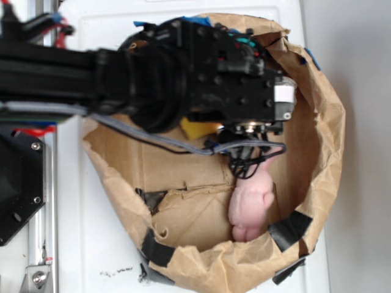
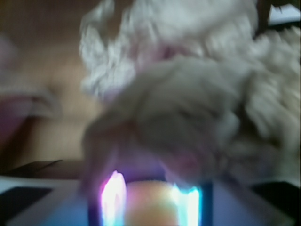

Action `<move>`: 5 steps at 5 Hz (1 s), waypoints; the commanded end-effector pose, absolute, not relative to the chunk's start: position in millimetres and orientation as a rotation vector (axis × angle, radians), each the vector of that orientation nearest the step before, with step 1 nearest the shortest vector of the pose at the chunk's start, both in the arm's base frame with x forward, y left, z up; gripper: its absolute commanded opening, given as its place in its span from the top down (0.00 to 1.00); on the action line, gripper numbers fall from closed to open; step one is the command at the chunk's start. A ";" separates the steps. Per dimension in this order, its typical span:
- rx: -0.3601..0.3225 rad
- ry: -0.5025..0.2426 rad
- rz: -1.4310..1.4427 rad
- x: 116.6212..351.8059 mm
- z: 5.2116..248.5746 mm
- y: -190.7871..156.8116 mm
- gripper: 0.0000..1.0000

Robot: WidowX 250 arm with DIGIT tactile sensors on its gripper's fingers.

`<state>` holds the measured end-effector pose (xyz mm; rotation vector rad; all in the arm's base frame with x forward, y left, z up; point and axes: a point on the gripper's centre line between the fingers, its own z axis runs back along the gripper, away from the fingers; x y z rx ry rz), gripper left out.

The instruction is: Grab the green sponge.

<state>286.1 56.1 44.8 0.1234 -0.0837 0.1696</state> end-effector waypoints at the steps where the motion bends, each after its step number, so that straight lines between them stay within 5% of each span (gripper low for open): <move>1: 0.069 -0.253 0.192 266.6 137.8 56.3 1.00; 3: -0.008 -0.200 0.269 250.8 205.0 59.8 1.00; 5: 0.039 -0.234 0.290 250.0 201.7 60.0 1.00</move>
